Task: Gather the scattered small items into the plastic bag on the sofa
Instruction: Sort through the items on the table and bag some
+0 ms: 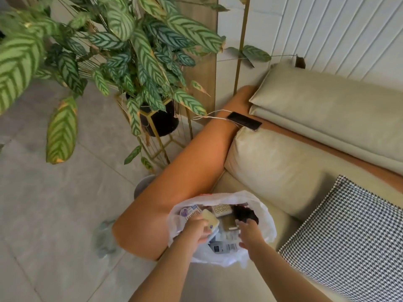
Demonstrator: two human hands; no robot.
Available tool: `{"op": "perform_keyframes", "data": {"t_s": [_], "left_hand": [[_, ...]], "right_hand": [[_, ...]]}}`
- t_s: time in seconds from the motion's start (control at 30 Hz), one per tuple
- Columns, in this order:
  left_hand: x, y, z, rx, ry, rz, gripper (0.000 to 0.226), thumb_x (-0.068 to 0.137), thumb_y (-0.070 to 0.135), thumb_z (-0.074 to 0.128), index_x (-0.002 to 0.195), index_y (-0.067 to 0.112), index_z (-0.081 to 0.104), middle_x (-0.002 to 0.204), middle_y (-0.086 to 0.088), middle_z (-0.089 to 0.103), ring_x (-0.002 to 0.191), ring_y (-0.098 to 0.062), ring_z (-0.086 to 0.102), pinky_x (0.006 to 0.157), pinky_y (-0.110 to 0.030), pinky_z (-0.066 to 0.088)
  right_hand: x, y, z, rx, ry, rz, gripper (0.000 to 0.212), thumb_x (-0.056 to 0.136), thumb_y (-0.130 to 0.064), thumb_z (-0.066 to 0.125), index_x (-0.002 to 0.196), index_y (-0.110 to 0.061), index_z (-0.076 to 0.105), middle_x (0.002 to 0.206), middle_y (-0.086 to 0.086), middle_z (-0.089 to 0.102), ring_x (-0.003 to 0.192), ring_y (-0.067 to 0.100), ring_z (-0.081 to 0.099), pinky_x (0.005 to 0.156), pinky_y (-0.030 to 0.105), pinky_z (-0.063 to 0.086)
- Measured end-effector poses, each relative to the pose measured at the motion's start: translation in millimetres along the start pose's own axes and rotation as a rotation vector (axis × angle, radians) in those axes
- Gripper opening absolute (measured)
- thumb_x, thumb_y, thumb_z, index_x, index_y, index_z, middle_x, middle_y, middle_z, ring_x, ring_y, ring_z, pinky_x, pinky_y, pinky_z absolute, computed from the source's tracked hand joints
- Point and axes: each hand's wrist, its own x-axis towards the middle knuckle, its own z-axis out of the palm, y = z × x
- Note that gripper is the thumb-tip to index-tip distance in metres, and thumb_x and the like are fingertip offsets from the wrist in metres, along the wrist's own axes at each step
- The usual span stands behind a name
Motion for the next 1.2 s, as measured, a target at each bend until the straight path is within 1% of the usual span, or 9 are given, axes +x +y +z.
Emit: {"op": "perform_keyframes", "data": {"t_s": [0.13, 0.27, 0.4, 0.6, 0.7, 0.83, 1.0, 1.1, 1.2], "left_hand": [[-26.4, -16.3, -3.9, 0.081, 0.068, 0.041, 0.032, 0.095, 0.006, 0.048, 0.127, 0.01, 0.052, 0.125, -0.014, 0.057, 0.114, -0.025, 0.058, 0.095, -0.034, 0.051], [-63.1, -44.6, -3.6, 0.095, 0.113, 0.098, 0.009, 0.092, 0.006, 0.052, 0.092, 0.01, 0.06, 0.082, -0.005, 0.058, 0.085, -0.02, 0.058, 0.078, -0.03, 0.051], [-98.5, -86.2, -2.3, 0.185, 0.158, 0.266, 0.023, 0.089, 0.001, 0.046, 0.073, 0.015, 0.055, 0.07, -0.002, 0.052, 0.069, -0.02, 0.055, 0.064, -0.027, 0.046], [-142.4, -174.0, -0.7, 0.193, 0.361, 0.368, 0.021, 0.092, 0.014, 0.052, 0.107, 0.009, 0.066, 0.093, -0.012, 0.068, 0.082, -0.021, 0.062, 0.074, -0.02, 0.047], [-162.3, -226.8, -3.2, 0.131, 0.424, 0.312, 0.017, 0.089, 0.018, 0.059, 0.102, 0.012, 0.067, 0.103, -0.013, 0.067, 0.083, -0.023, 0.062, 0.078, -0.028, 0.05], [-181.9, -297.9, -11.7, -0.044, 0.531, 0.256, 0.014, 0.087, 0.016, 0.061, 0.098, 0.01, 0.068, 0.103, -0.015, 0.068, 0.079, -0.023, 0.062, 0.077, -0.029, 0.051], [-215.9, -390.0, -19.9, -0.289, 0.654, 0.193, 0.02, 0.088, 0.013, 0.062, 0.102, 0.001, 0.068, 0.109, -0.019, 0.068, 0.092, -0.027, 0.066, 0.085, -0.032, 0.051], [-241.5, -447.8, -15.8, -0.429, 0.702, 0.136, 0.016, 0.086, 0.012, 0.059, 0.096, 0.004, 0.069, 0.107, -0.022, 0.068, 0.091, -0.029, 0.066, 0.081, -0.031, 0.051], [-268.9, -504.1, -5.0, -0.459, 0.761, 0.059, 0.02, 0.083, 0.027, 0.053, 0.087, 0.016, 0.069, 0.105, -0.011, 0.07, 0.096, -0.025, 0.066, 0.086, -0.03, 0.05]], "right_hand": [[-25.7, -3.7, -12.4, -0.092, -0.092, -0.073, 0.024, 0.094, -0.014, 0.045, 0.117, -0.004, 0.048, 0.104, 0.016, 0.055, 0.107, 0.036, 0.055, 0.095, 0.046, 0.045], [-51.9, -5.2, -24.3, -0.325, -0.185, -0.212, 0.014, 0.096, -0.016, 0.043, 0.098, -0.008, 0.055, 0.092, 0.012, 0.055, 0.097, 0.033, 0.056, 0.084, 0.04, 0.045], [-80.5, 3.7, -31.6, -0.743, -0.264, -0.455, 0.029, 0.098, -0.018, 0.041, 0.112, -0.002, 0.06, 0.098, 0.011, 0.058, 0.099, 0.029, 0.057, 0.085, 0.032, 0.043], [-127.0, 43.5, -26.0, -1.059, -0.386, -0.713, 0.026, 0.097, -0.02, 0.037, 0.092, -0.01, 0.061, 0.112, 0.015, 0.064, 0.104, 0.028, 0.061, 0.083, 0.03, 0.047], [-150.5, 74.1, -16.7, -1.168, -0.46, -0.819, 0.027, 0.098, -0.026, 0.038, 0.102, -0.011, 0.06, 0.112, 0.011, 0.063, 0.107, 0.025, 0.059, 0.081, 0.029, 0.043], [-184.7, 116.0, 3.9, -1.268, -0.611, -0.935, 0.024, 0.095, -0.024, 0.044, 0.099, -0.011, 0.064, 0.104, 0.008, 0.066, 0.105, 0.026, 0.061, 0.079, 0.028, 0.045], [-239.1, 173.4, 33.8, -1.389, -0.783, -1.011, 0.026, 0.092, -0.024, 0.049, 0.1, -0.009, 0.069, 0.109, 0.012, 0.069, 0.105, 0.026, 0.062, 0.083, 0.029, 0.046], [-268.6, 215.5, 48.5, -1.499, -0.888, -1.077, 0.028, 0.09, -0.025, 0.05, 0.093, -0.004, 0.068, 0.101, 0.015, 0.069, 0.098, 0.028, 0.064, 0.079, 0.031, 0.047], [-299.2, 260.3, 55.4, -1.586, -0.97, -1.115, 0.03, 0.088, -0.027, 0.052, 0.097, -0.001, 0.066, 0.102, 0.017, 0.068, 0.1, 0.03, 0.063, 0.083, 0.035, 0.049]]}}
